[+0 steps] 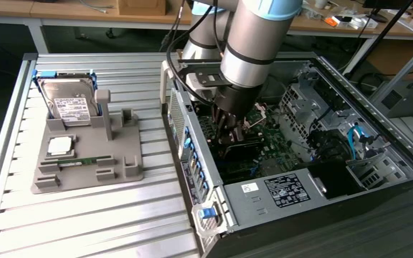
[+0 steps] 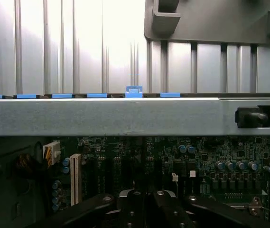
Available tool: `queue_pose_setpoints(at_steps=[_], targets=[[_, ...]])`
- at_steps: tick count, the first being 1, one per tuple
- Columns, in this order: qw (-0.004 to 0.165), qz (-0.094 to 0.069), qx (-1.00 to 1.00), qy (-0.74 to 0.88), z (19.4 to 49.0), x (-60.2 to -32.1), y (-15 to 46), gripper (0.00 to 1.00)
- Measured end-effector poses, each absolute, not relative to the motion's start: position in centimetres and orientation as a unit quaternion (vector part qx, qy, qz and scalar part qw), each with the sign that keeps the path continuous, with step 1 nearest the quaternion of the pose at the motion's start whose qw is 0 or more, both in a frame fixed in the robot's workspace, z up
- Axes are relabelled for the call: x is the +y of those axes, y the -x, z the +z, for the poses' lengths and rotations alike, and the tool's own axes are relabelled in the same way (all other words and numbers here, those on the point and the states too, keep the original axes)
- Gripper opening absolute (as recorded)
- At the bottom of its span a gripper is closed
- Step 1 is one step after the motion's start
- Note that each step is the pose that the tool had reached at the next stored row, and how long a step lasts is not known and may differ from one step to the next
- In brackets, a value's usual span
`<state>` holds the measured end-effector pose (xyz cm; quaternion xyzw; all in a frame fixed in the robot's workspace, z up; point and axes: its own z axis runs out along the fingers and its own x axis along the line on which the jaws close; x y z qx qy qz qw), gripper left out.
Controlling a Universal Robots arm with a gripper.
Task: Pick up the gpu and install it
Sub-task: 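Press down on the gpu until it lock into place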
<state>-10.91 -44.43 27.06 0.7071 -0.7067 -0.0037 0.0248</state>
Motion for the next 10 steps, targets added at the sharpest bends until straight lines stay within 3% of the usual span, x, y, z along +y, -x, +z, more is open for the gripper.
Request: queue_pose_setpoints(at_steps=[10], targets=[[0.018, -0.009, -0.701, -0.713, 27.07, -45.17, 11.16, 0.11]])
